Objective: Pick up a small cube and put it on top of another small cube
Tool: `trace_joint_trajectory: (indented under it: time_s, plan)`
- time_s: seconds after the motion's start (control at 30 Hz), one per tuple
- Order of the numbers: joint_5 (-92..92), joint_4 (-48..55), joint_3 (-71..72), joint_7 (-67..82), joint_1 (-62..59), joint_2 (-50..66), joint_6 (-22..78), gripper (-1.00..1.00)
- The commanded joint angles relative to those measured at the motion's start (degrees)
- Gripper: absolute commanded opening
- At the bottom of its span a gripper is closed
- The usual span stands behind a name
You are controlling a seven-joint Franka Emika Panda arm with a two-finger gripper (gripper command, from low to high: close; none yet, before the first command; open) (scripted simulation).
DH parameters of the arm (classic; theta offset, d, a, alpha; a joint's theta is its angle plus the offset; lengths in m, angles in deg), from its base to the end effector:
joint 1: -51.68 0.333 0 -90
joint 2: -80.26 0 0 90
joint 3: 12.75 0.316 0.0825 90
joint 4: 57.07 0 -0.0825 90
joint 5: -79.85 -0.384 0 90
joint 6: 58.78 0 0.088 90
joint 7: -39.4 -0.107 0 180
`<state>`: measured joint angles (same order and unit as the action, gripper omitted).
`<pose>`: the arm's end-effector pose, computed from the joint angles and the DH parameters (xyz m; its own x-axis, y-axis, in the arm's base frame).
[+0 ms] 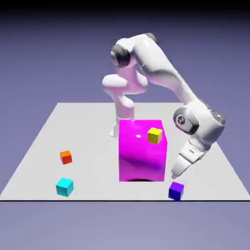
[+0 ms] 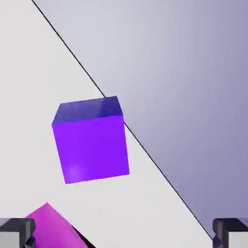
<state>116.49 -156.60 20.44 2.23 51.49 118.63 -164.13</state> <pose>0.5555 0.2735 0.2151 0.9547 0.1593 -0.2513 0.2456 -0.8988 0.3630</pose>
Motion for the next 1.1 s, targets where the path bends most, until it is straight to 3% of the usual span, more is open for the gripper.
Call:
trace_joint_trajectory:
  time_s: [0.0, 0.17, 0.33, 0.37, 0.53, 1.07]
  plan:
    - [1.07, 1.8, 0.97, 0.15, -0.03, 2.08, 2.01, 0.0]
    - [6.42, 10.77, 5.82, 0.93, -0.15, 12.45, 12.04, 0.0]
    - [9.67, 6.15, 3.48, -1.23, -1.73, 15.63, 5.26, 0.0]
    - [9.67, 6.15, 3.48, -1.23, -1.73, 15.63, 5.26, -1.0]
    - [4.18, 10.09, 4.06, 1.15, 0.8, 10.77, 12.02, -1.0]
    - [9.39, -12.99, -27.15, 29.1, -0.36, -11.81, -18.96, -1.0]
